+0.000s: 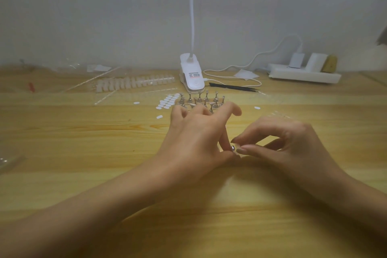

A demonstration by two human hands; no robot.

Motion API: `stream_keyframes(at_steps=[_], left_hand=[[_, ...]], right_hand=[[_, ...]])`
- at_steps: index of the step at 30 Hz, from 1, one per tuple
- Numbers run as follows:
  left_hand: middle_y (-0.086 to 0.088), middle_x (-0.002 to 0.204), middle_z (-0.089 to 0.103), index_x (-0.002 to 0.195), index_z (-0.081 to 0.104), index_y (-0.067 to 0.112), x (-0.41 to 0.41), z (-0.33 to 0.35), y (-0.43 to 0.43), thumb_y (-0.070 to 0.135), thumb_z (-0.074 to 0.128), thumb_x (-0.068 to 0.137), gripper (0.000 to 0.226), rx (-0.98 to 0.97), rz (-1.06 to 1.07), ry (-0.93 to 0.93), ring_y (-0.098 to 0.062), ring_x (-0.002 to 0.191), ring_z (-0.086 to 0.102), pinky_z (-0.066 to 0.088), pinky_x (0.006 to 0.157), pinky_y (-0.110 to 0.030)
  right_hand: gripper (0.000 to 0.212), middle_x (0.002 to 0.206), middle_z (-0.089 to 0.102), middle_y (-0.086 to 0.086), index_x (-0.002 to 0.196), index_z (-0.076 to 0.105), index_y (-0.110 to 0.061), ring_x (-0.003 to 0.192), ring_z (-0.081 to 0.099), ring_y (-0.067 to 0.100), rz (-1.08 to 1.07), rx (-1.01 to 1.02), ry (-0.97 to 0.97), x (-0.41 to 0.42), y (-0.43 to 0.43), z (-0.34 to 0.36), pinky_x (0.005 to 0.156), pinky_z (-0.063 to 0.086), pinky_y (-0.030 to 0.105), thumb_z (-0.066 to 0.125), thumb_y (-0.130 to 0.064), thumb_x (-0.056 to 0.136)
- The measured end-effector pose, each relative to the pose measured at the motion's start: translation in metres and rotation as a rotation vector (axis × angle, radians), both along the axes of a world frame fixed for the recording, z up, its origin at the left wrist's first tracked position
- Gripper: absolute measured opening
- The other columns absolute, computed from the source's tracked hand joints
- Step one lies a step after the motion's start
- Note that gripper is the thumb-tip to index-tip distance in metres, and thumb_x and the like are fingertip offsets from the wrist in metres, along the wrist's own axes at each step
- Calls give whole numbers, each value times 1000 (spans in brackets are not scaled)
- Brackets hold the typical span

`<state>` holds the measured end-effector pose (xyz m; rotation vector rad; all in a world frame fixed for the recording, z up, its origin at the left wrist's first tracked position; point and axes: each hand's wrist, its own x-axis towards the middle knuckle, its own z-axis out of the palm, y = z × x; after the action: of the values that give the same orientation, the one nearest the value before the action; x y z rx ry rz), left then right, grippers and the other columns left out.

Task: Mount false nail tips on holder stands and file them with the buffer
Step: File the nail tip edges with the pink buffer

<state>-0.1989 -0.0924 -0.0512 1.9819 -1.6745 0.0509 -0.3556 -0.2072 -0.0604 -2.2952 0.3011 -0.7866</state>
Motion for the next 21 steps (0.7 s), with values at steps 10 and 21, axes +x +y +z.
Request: stream_keyframes(at_steps=[10, 21], left_hand=[[24, 74, 64, 135, 29, 47, -2, 1, 0, 55, 75, 75, 76, 7, 30, -15, -4, 108, 41, 22, 95, -35], [23, 78, 65, 146, 20, 44, -1, 2, 0, 60, 71, 78, 86, 26, 58, -52, -5, 108, 41, 19, 96, -34]], right_hand=[[12, 83, 75, -13, 84, 79, -24, 77, 72, 13, -45, 36, -82, 4, 6, -7, 57, 58, 32, 76, -32, 75], [12, 78, 75, -11, 80, 79, -22, 70, 68, 12, -45, 113, -71, 6, 7, -11, 53, 46, 16, 75, -31, 73]])
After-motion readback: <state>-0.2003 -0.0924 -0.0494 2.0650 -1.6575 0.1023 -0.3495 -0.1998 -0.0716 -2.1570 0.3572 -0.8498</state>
